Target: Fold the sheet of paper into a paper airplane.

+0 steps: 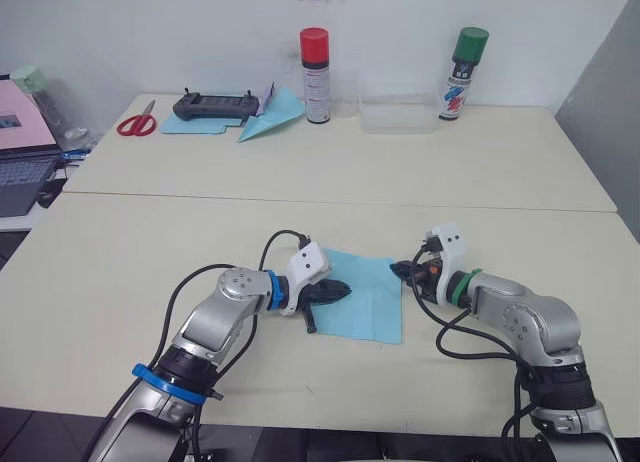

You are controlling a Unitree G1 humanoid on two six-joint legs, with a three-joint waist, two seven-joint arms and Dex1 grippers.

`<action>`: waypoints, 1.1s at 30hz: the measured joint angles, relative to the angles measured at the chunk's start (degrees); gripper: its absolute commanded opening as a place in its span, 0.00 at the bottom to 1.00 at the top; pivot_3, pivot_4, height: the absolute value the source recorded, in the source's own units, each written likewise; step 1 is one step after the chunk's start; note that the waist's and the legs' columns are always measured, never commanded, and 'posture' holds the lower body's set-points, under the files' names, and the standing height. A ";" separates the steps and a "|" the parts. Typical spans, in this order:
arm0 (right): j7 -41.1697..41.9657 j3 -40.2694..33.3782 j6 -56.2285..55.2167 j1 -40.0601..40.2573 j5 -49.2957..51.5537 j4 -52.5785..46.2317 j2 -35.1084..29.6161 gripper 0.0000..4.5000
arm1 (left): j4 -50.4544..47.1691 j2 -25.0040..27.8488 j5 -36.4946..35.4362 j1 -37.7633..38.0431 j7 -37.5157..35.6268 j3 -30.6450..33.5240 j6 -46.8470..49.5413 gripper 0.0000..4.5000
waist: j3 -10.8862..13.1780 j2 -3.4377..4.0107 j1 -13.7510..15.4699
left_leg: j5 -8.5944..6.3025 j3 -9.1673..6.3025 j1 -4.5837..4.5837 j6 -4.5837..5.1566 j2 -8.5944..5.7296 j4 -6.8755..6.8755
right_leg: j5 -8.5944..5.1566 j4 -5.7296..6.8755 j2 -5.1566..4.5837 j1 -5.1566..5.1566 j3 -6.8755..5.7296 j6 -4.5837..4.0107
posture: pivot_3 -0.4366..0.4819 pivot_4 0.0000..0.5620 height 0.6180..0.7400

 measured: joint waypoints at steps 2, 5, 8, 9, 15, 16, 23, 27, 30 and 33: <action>-0.48 -0.51 0.90 0.00 0.32 0.00 0.48 0.00 | 0.05 -0.01 0.02 -0.03 -0.01 -0.01 -0.05 0.00 | 0.00 0.00 0.02 | 0.00 0.00 0.00 0.00 0.00 0.00 | 0.00 0.00 0.00 0.00 0.00 0.00 | 0.48 0.27 1.00; -1.09 -1.81 2.08 0.00 1.28 0.00 1.14 0.00 | 0.26 -0.09 0.05 -0.14 -0.04 -0.05 -0.10 0.00 | 0.00 0.00 0.04 | 0.00 0.00 0.00 0.00 0.00 0.00 | 0.00 0.00 0.00 0.00 0.00 0.00 | 0.48 0.27 1.00; -1.63 -2.01 2.62 0.00 1.85 0.00 1.18 0.00 | 0.62 -0.10 0.11 -0.30 -0.07 -0.15 -0.16 0.00 | 0.00 0.00 0.05 | 0.00 0.00 -0.01 0.00 -0.01 0.00 | 0.00 0.00 0.00 0.00 0.00 0.00 | 0.48 0.27 1.00; -1.67 -2.07 2.78 0.00 1.97 0.00 1.17 0.04 | 0.76 -0.10 0.12 -0.32 -0.09 -0.17 -0.19 0.00 | 0.00 0.00 0.05 | 0.00 0.00 0.00 0.00 -0.01 0.00 | 0.00 0.00 0.00 0.00 0.00 0.00 | 0.48 0.27 1.00; -2.27 -3.28 4.95 0.00 2.92 -0.76 1.23 0.35 | 1.02 -0.14 0.12 -0.38 -0.11 -0.18 -0.26 0.00 | 0.00 0.01 0.07 | 0.00 -0.01 0.00 0.00 -0.01 0.00 | 0.00 0.00 0.00 0.01 0.00 0.00 | 0.48 0.27 1.00; -2.58 -3.65 5.65 0.00 3.46 -0.99 1.31 0.35 | 1.04 -0.15 0.12 -0.38 -0.11 -0.18 -0.26 0.00 | 0.00 0.01 0.07 | 0.00 -0.01 0.00 0.00 -0.01 0.00 | 0.00 0.00 0.00 0.01 0.00 0.00 | 0.48 0.27 1.00; -4.00 -7.74 12.16 0.88 7.38 -3.20 2.12 0.35 | 1.08 -0.16 0.12 -0.39 -0.14 -0.18 -0.26 0.00 | -0.01 0.01 0.09 | 0.00 -0.02 0.00 0.00 -0.01 0.00 | 0.00 0.00 0.00 0.01 0.00 0.00 | 0.48 0.27 1.00; -4.67 -9.41 15.34 1.17 9.58 -3.94 3.23 0.35 | 1.10 -0.16 0.13 -0.40 -0.14 -0.18 -0.26 0.00 | -0.01 0.01 0.08 | 0.00 -0.01 0.00 0.00 -0.01 0.00 | 0.00 0.00 0.00 0.01 0.01 0.00 | 0.48 0.27 1.00; -5.68 -9.61 15.65 1.19 9.93 -4.26 4.19 0.35 | 1.16 -0.18 0.13 -0.41 -0.14 -0.17 -0.33 0.00 | -0.01 0.01 0.08 | 0.00 -0.01 0.00 0.00 -0.01 0.00 | 0.00 0.00 0.00 0.01 0.01 0.00 | 0.48 0.27 1.00; -7.33 -9.37 13.31 0.59 8.80 -3.24 5.90 0.35 | 1.22 -0.19 0.13 -0.43 -0.14 -0.16 -0.38 0.00 | -0.01 0.02 0.06 | 0.00 0.00 0.00 0.00 -0.01 0.00 | 0.00 0.00 0.00 0.00 0.01 0.00 | 0.48 0.27 1.00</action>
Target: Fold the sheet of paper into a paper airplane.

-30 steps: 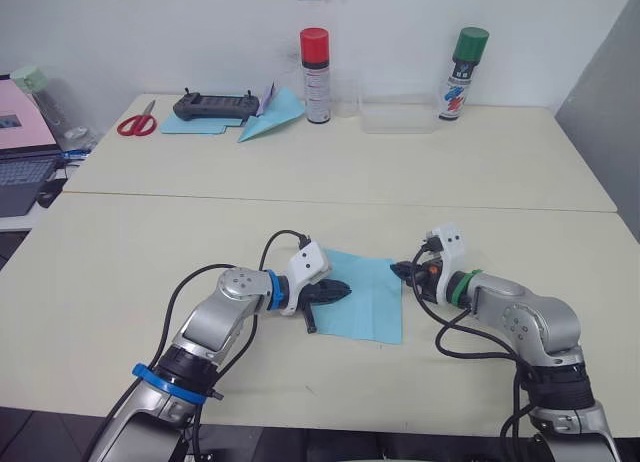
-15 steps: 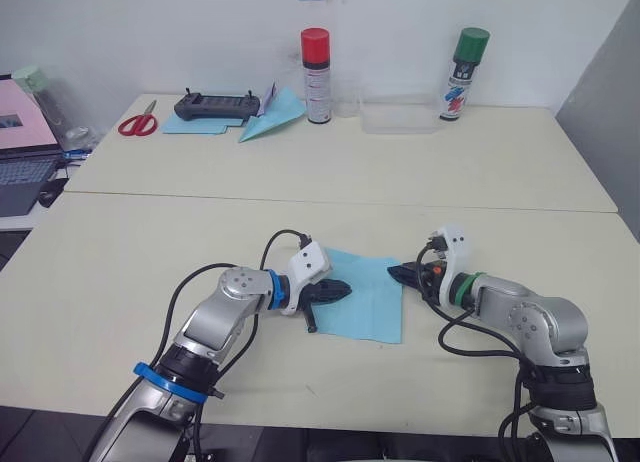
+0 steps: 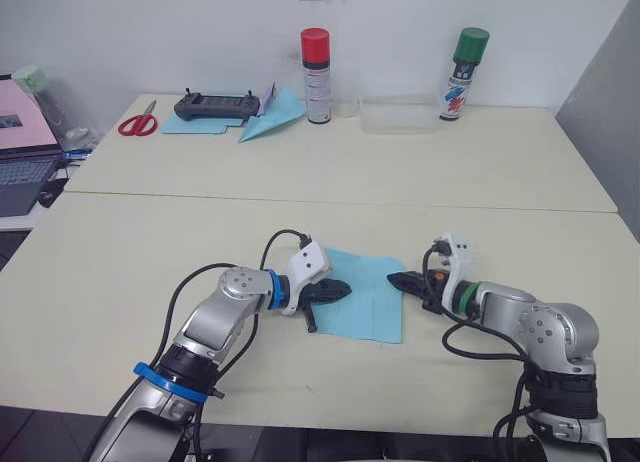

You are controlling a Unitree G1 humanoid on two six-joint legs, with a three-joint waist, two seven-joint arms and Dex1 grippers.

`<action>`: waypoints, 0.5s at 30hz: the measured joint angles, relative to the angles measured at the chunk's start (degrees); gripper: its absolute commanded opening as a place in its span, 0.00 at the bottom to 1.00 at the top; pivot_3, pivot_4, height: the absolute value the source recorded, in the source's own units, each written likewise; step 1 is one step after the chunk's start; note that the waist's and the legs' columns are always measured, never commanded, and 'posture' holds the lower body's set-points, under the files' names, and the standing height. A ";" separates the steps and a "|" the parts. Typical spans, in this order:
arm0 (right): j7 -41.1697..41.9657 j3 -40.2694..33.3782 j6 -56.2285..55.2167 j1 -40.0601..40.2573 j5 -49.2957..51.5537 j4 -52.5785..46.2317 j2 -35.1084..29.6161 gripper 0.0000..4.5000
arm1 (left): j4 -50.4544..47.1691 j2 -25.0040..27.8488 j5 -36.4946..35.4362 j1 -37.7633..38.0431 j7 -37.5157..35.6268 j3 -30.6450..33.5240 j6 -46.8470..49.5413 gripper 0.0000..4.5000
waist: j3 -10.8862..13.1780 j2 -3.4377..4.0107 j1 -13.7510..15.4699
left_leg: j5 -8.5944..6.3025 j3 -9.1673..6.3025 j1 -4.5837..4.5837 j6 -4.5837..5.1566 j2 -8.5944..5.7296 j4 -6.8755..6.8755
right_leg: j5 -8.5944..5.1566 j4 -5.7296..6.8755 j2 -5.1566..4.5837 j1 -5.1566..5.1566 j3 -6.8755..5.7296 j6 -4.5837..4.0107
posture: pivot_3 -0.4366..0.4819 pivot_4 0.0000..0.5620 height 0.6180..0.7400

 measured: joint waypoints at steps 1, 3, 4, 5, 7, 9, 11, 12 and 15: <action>-0.54 0.19 -0.72 -0.61 -0.19 0.66 0.36 0.35 | 0.00 0.00 0.00 0.00 0.00 0.00 -0.02 0.00 | 0.00 0.00 0.00 | 0.00 0.00 -0.01 0.00 0.00 0.00 | 0.00 0.00 0.00 0.00 0.00 0.00 | 0.48 0.27 1.00; -1.07 0.11 -1.59 -1.42 -0.17 1.03 0.95 0.35 | -0.01 -0.02 0.00 0.00 0.00 -0.01 -0.05 0.00 | 0.00 0.00 0.01 | 0.00 0.00 -0.02 0.00 0.00 0.00 | 0.00 0.00 0.00 -0.01 0.00 0.00 | 0.48 0.27 1.00; -1.32 0.03 -1.75 -1.75 -0.15 1.21 1.19 0.35 | -0.01 -0.02 0.00 0.00 0.00 -0.02 -0.05 0.00 | 0.00 0.00 0.01 | 0.00 0.00 -0.02 0.00 0.00 0.00 | 0.00 0.00 0.00 0.00 0.00 0.00 | 0.48 0.27 1.00; -1.56 0.03 -1.89 -1.94 -0.13 1.36 1.30 0.35 | -0.02 -0.04 0.00 0.00 0.00 -0.02 -0.06 0.00 | 0.00 0.00 0.02 | 0.00 -0.01 -0.03 0.00 0.00 0.00 | 0.00 -0.01 0.00 0.00 0.00 0.00 | 0.48 0.27 1.00; -1.62 0.12 -2.07 -1.98 -0.12 1.67 1.19 0.35 | -0.02 -0.05 0.02 0.00 0.00 -0.02 -0.07 0.00 | 0.00 0.00 0.03 | 0.00 -0.01 -0.03 0.00 0.00 0.00 | 0.00 -0.01 0.00 0.00 0.00 0.00 | 0.48 0.27 1.00; -1.63 0.17 -2.08 -1.97 -0.11 1.88 1.20 0.35 | -0.03 -0.05 0.04 0.00 0.00 -0.02 -0.06 0.00 | 0.00 0.00 0.02 | 0.00 -0.01 -0.02 0.00 0.00 0.00 | 0.00 -0.01 0.00 0.00 0.00 0.00 | 0.48 0.27 1.00; -1.68 0.16 -2.07 -1.97 -0.05 1.88 1.45 0.26 | -0.06 -0.04 0.04 0.01 0.00 -0.02 -0.07 0.00 | 0.00 0.00 0.02 | 0.00 -0.01 -0.02 0.00 0.00 0.00 | 0.00 -0.01 0.00 0.00 0.00 0.00 | 0.48 0.27 1.00; -1.72 0.16 -2.08 -1.97 -0.03 1.88 1.61 0.22 | -0.10 -0.04 0.04 0.01 0.00 -0.02 -0.07 0.00 | 0.00 0.00 0.02 | 0.00 -0.01 -0.02 0.00 0.00 0.00 | 0.00 -0.01 0.00 -0.01 0.00 0.00 | 0.48 0.27 1.00; -1.75 0.16 -2.09 -1.97 -0.01 1.88 1.85 0.00 | -0.19 -0.04 0.04 0.03 0.01 -0.02 -0.06 0.00 | 0.00 0.00 0.02 | 0.00 -0.01 -0.02 0.00 0.00 0.00 | 0.00 -0.01 0.00 -0.01 0.00 0.00 | 0.48 0.27 1.00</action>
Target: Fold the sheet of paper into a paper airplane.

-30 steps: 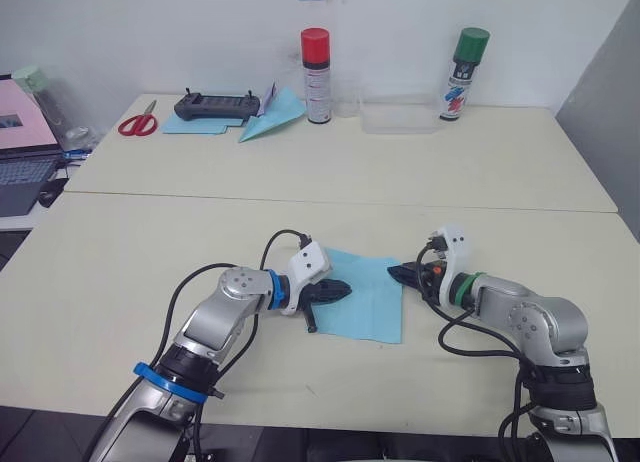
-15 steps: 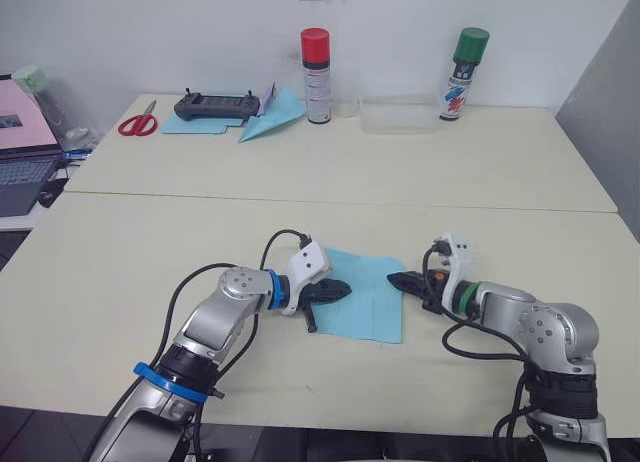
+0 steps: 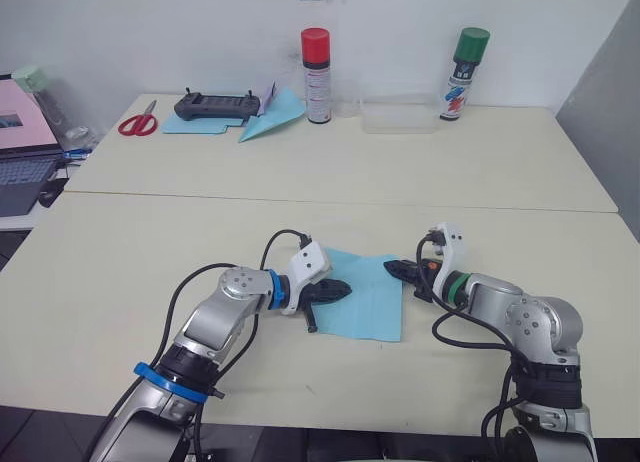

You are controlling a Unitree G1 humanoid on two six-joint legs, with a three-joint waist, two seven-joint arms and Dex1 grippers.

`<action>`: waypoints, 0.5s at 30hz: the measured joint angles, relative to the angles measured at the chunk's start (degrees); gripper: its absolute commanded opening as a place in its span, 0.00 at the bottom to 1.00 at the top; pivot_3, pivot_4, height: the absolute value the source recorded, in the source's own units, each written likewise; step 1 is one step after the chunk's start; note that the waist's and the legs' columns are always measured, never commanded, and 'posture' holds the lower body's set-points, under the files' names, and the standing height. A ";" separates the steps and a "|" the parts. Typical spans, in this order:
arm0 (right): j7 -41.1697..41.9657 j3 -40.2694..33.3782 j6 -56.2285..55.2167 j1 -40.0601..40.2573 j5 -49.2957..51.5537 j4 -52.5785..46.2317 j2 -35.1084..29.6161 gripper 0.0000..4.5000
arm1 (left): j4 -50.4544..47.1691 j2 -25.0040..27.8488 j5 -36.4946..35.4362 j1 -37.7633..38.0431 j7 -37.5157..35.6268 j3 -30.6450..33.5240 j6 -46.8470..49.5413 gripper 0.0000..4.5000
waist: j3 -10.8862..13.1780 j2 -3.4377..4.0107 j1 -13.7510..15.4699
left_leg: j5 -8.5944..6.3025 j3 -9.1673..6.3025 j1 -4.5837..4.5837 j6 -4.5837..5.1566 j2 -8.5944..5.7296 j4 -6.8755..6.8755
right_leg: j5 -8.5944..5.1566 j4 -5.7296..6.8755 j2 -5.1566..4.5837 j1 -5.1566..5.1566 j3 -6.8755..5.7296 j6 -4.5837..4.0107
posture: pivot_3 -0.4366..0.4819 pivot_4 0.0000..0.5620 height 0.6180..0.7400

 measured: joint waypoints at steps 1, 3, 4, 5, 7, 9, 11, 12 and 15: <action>-0.01 0.03 -0.05 0.00 0.00 0.00 0.04 0.00 | -0.05 0.00 0.00 0.00 0.00 0.00 0.00 0.00 | 0.00 0.00 0.00 | 0.00 0.00 0.00 0.00 0.00 0.00 | 0.00 0.00 0.00 0.00 0.00 0.00 | 0.48 0.27 1.00; -0.07 0.02 -0.26 0.00 0.00 0.04 0.08 0.00 | -0.11 0.00 0.02 0.01 0.00 0.00 0.00 0.00 | 0.00 0.00 0.00 | 0.00 0.00 0.00 0.00 0.00 0.00 | 0.00 0.00 0.00 0.00 0.00 0.00 | 0.48 0.27 1.00; -0.11 0.02 -0.33 0.01 0.00 0.04 0.11 0.00 | -0.20 0.00 0.03 0.02 0.01 0.00 0.00 0.00 | 0.00 0.00 0.00 | 0.00 0.00 0.00 0.00 0.00 0.00 | 0.00 0.00 0.00 0.00 0.00 0.00 | 0.48 0.27 1.00; -0.13 0.02 -0.33 0.02 0.01 0.04 0.14 0.00 | -0.24 0.00 0.03 0.04 0.01 0.00 0.00 0.00 | 0.00 0.00 0.00 | 0.00 0.00 0.00 0.00 0.00 0.00 | 0.00 0.00 0.00 0.00 0.00 0.00 | 0.48 0.27 1.00; -0.18 0.01 -0.33 0.03 0.03 0.04 0.15 0.00 | -0.36 0.01 0.05 0.07 0.02 0.01 -0.01 0.00 | 0.00 0.00 0.00 | 0.00 0.00 0.00 0.00 0.00 0.00 | 0.00 0.00 0.00 0.00 0.00 0.00 | 0.48 0.27 1.00; -0.19 0.00 -0.33 0.08 0.03 0.04 0.13 0.00 | -0.50 0.01 0.11 0.12 0.03 0.01 -0.01 0.00 | 0.00 0.00 0.00 | 0.00 0.00 0.00 0.00 0.00 0.00 | 0.00 -0.01 0.00 0.00 0.00 0.00 | 0.48 0.27 1.00; -0.18 0.02 -0.34 0.13 0.03 0.04 -0.03 0.00 | -0.57 0.01 0.20 0.14 0.04 0.01 -0.03 0.00 | 0.00 0.00 0.00 | 0.00 0.00 -0.01 0.00 0.00 0.00 | 0.00 -0.01 0.00 0.00 0.00 0.00 | 0.48 0.27 1.00; -0.18 0.08 -0.34 0.14 0.02 0.05 -0.19 0.00 | -0.58 0.00 0.24 0.14 0.04 0.00 -0.07 0.00 | 0.00 0.00 0.00 | 0.00 0.00 -0.01 0.00 0.00 0.00 | 0.00 -0.01 0.00 -0.01 0.00 0.00 | 0.48 0.27 1.00; -0.31 0.36 -0.74 0.16 -0.13 0.39 -0.34 0.00 | -0.59 0.00 0.28 0.14 0.04 -0.01 -0.11 0.00 | 0.00 0.00 0.00 | 0.00 0.00 -0.01 0.00 0.00 0.00 | 0.00 -0.02 0.00 -0.01 0.00 0.00 | 0.48 0.27 1.00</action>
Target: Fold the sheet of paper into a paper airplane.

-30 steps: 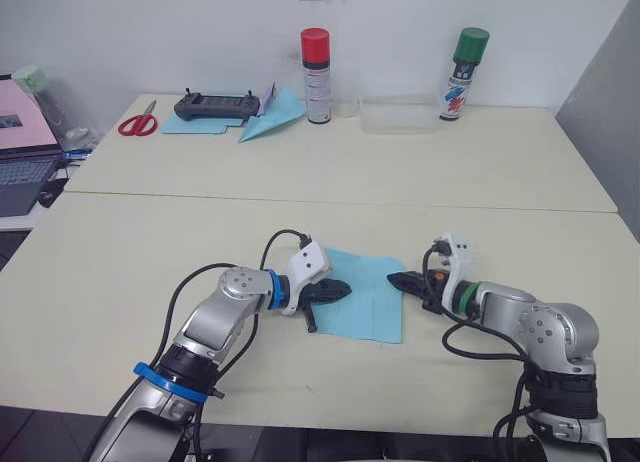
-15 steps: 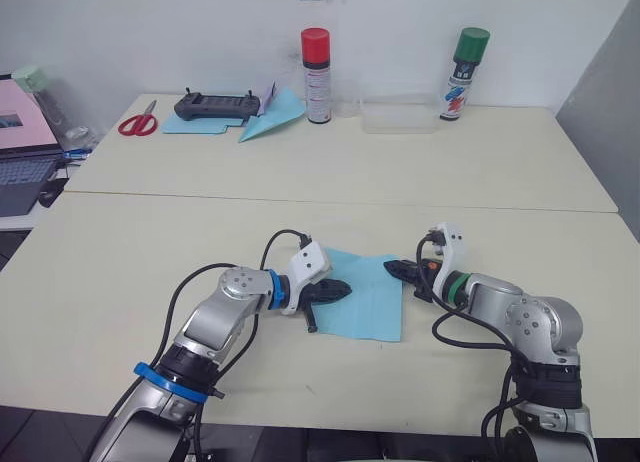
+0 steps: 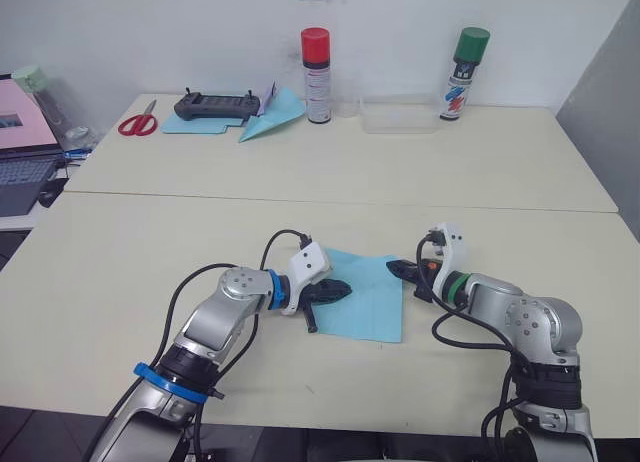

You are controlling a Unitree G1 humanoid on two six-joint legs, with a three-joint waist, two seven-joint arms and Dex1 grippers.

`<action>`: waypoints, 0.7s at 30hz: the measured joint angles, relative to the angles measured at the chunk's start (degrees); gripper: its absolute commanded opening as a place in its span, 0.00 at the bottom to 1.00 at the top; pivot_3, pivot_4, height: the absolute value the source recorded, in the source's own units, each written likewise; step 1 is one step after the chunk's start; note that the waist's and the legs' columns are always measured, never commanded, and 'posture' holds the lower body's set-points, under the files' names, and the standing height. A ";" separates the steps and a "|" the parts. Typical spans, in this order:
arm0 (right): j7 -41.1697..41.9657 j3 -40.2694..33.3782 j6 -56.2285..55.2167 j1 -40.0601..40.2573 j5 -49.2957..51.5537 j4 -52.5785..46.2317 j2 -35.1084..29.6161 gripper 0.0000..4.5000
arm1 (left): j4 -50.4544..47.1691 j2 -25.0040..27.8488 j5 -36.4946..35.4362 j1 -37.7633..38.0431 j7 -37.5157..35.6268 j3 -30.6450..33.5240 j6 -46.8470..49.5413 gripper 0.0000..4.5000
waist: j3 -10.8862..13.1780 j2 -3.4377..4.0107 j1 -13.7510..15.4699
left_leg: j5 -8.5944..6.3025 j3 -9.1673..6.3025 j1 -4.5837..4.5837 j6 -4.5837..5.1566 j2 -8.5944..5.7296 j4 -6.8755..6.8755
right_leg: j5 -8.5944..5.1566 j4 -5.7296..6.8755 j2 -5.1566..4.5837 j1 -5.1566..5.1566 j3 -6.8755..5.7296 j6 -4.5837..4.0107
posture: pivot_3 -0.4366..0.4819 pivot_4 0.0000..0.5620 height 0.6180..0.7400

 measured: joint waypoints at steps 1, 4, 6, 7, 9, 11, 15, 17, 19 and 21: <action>-0.03 0.19 -0.49 0.12 -0.15 0.08 -0.05 0.00 | 0.00 0.00 0.01 0.00 0.00 0.00 -0.02 0.00 | 0.00 0.00 0.00 | 0.00 0.00 -0.01 0.00 0.00 0.00 | 0.00 0.00 0.00 -0.01 0.00 0.00 | 0.48 0.27 1.00; 1.24 3.71 -4.61 0.56 -2.50 0.08 -2.10 0.00 | 0.00 -0.11 0.07 -0.02 0.07 -0.04 -0.11 0.00 | 0.00 0.00 0.00 | 0.00 0.00 -0.04 0.00 -0.01 0.00 | 0.00 -0.04 0.00 -0.03 0.00 0.00 | 0.48 0.27 1.00; 3.37 7.61 -8.74 1.14 -4.92 -0.12 -4.95 0.00 | 0.00 -0.14 0.09 -0.02 0.07 -0.11 -0.26 0.00 | 0.00 0.00 0.01 | 0.00 0.00 -0.06 0.00 -0.02 0.00 | 0.00 -0.10 -0.01 -0.03 0.00 0.00 | 0.48 0.27 1.00; 4.94 10.45 -11.71 1.68 -6.83 -0.76 -7.11 0.00 | -0.01 -0.13 0.10 -0.01 0.05 -0.18 -0.34 0.00 | 0.01 0.01 0.01 | 0.00 0.00 -0.08 0.00 -0.02 -0.01 | 0.00 -0.15 -0.01 -0.03 0.00 0.00 | 0.48 0.27 1.00; 6.75 13.22 -15.46 2.51 -9.15 -1.76 -9.29 0.00 | -0.03 -0.10 0.10 0.04 0.00 -0.22 -0.43 0.00 | 0.01 0.00 0.01 | 0.00 0.00 -0.11 0.00 -0.02 -0.02 | 0.00 -0.20 -0.02 -0.03 -0.01 0.01 | 0.48 0.27 1.00; 8.19 16.11 -19.66 3.11 -11.90 -2.24 -11.25 0.00 | -0.06 -0.08 0.10 0.04 0.00 -0.23 -0.44 0.00 | 0.01 0.00 0.01 | 0.00 0.00 -0.11 0.00 -0.02 -0.02 | 0.01 -0.22 -0.02 -0.03 -0.01 0.02 | 0.48 0.27 1.00; 10.84 20.80 -27.20 3.61 -17.58 -2.56 -14.52 0.00 | -0.23 -0.02 0.11 0.06 0.02 -0.21 -0.44 0.00 | 0.01 0.00 -0.01 | 0.00 0.00 -0.10 0.00 -0.02 -0.02 | 0.01 -0.21 -0.02 -0.02 -0.01 0.03 | 0.48 0.27 1.00; 12.47 22.94 -31.63 3.68 -20.65 -2.59 -16.20 0.00 | -0.36 0.04 0.13 0.11 0.03 -0.22 -0.44 0.00 | 0.01 -0.01 -0.02 | 0.00 0.00 -0.10 0.00 -0.02 -0.02 | 0.01 -0.22 -0.02 -0.03 -0.01 0.03 | 0.48 0.27 1.00; 13.70 24.21 -35.09 3.71 -22.87 -2.58 -17.04 0.00 | -0.46 0.07 0.17 0.16 0.04 -0.22 -0.44 0.00 | 0.01 -0.01 -0.02 | 0.00 0.00 -0.10 0.00 -0.01 -0.02 | 0.01 -0.22 -0.02 -0.03 -0.01 0.03 | 0.48 0.27 1.00; 14.80 25.29 -37.77 3.71 -24.80 -2.58 -17.75 0.00 | -0.49 0.09 0.20 0.17 0.04 -0.22 -0.43 0.00 | 0.01 -0.01 -0.03 | 0.00 -0.01 -0.10 0.00 -0.01 -0.02 | 0.01 -0.22 -0.02 -0.03 -0.01 0.03 | 0.48 0.27 1.00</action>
